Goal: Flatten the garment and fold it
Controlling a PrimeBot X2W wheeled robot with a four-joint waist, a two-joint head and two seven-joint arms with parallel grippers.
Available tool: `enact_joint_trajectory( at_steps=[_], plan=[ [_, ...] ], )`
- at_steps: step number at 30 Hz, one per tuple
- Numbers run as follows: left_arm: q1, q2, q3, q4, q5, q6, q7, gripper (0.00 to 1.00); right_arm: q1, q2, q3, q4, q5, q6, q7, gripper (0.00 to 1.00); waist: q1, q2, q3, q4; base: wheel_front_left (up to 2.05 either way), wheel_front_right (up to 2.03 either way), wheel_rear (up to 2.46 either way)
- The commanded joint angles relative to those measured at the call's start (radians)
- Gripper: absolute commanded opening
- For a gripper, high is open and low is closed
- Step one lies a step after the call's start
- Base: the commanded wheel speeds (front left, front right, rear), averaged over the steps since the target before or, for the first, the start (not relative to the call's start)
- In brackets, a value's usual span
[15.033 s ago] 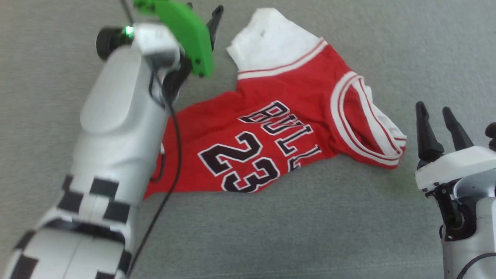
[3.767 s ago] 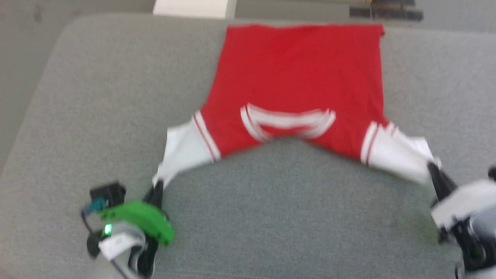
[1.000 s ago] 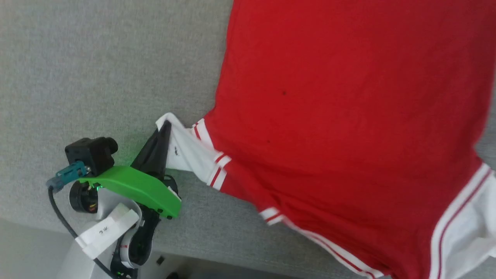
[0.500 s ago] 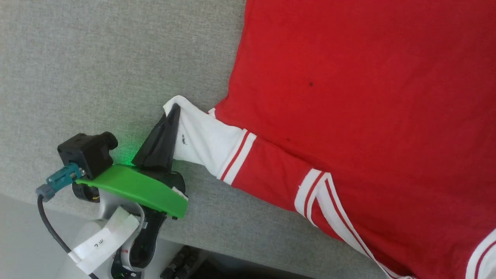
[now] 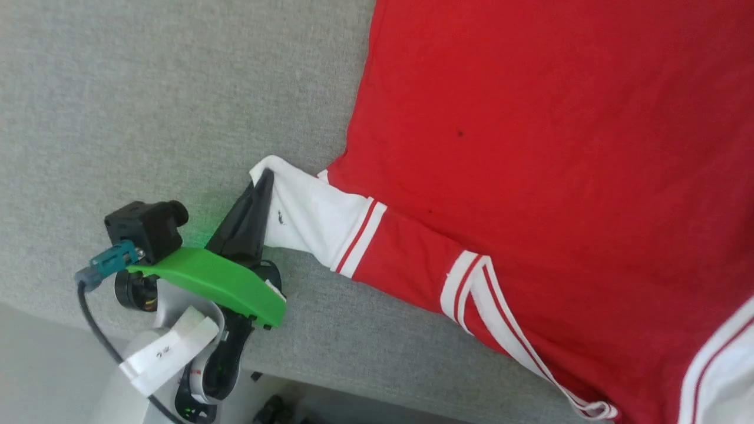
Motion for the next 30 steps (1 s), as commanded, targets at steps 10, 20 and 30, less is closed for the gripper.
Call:
enact_joint_trajectory(
  at_steps=[10, 20, 30],
  plan=[
    [0.048, 0.041, -0.005, 0.096, 0.000, 0.025, 0.057, 0.00, 0.171, 0.000, -0.061, -0.074, 0.102, -0.001, -0.106, 0.00, 0.0000, 0.0000, -0.264, -0.131, 0.00, 0.00, 0.00],
    [0.091, 0.060, -0.003, 0.093, -0.009, 0.049, 0.089, 0.00, 0.621, 0.031, -0.090, -0.232, 0.226, -0.001, -0.097, 0.00, 0.0000, 0.0000, -0.413, -0.205, 0.00, 0.00, 0.00],
    [0.101, 0.069, 0.000, 0.076, -0.014, 0.062, 0.103, 0.00, 0.993, 0.165, -0.035, -0.238, 0.286, -0.001, -0.062, 0.00, 0.0000, 0.0000, -0.451, -0.217, 0.00, 0.00, 0.00]
  ],
)
